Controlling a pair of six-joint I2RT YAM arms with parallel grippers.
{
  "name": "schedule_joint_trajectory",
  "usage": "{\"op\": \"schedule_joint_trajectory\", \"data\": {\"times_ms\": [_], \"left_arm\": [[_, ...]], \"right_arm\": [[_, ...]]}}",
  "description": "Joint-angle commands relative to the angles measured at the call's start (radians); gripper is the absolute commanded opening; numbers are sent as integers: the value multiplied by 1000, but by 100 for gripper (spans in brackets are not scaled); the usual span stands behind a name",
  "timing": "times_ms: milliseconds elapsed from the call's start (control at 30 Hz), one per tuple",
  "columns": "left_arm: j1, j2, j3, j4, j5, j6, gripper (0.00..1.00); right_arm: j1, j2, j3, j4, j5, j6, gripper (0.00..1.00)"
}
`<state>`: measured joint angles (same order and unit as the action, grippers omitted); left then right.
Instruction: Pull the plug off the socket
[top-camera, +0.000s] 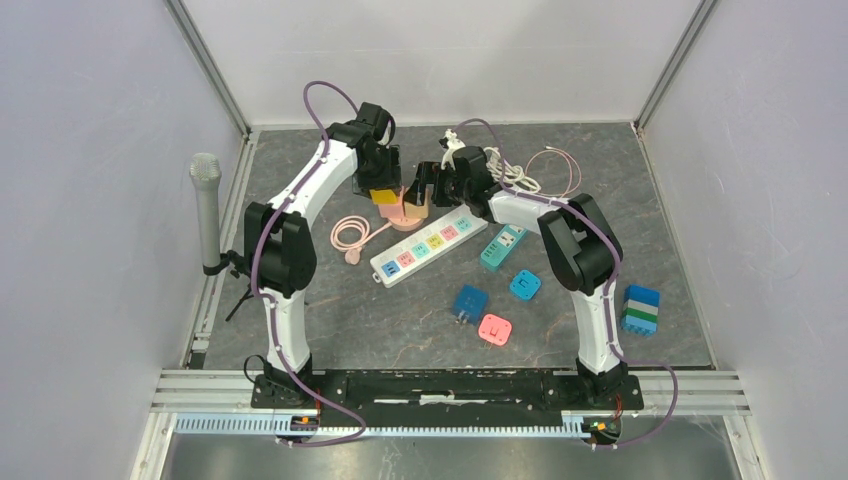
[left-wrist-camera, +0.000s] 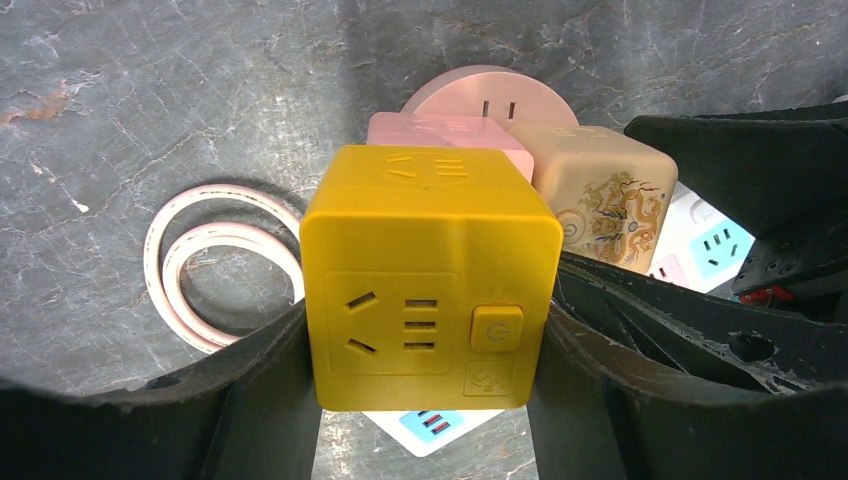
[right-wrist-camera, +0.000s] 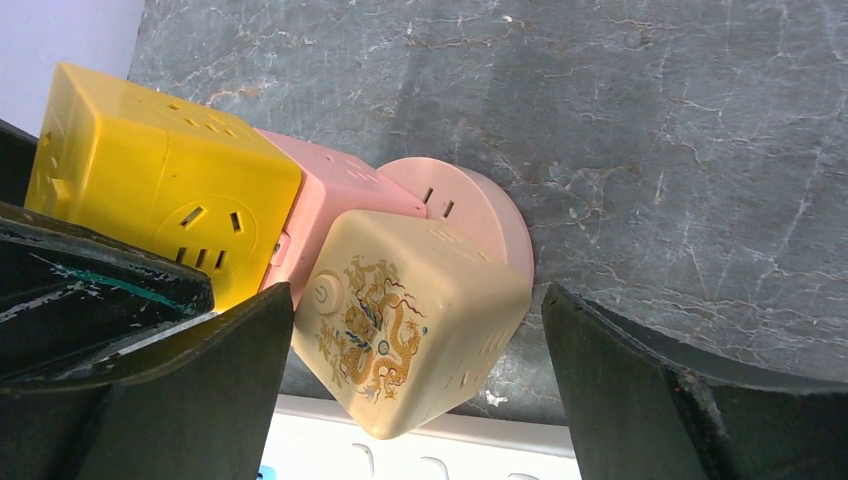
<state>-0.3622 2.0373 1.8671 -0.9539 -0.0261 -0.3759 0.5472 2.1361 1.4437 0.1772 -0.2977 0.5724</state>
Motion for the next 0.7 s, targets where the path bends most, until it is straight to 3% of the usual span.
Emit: {"op": "schedule_joint_trajectory", "data": {"times_ms": [0,367,667], "left_arm": [[-11,-22,-17,2,-11,-24,29],[-12,-25,-26,3,-13,-30,29],[-12,-26,-26,3,-5,-35,29]], "right_arm": [[11,-56,27,22,15,-28,98],[11,-134,-84,121,71,-33,96],[32,-27,43,0,70,-98,98]]}}
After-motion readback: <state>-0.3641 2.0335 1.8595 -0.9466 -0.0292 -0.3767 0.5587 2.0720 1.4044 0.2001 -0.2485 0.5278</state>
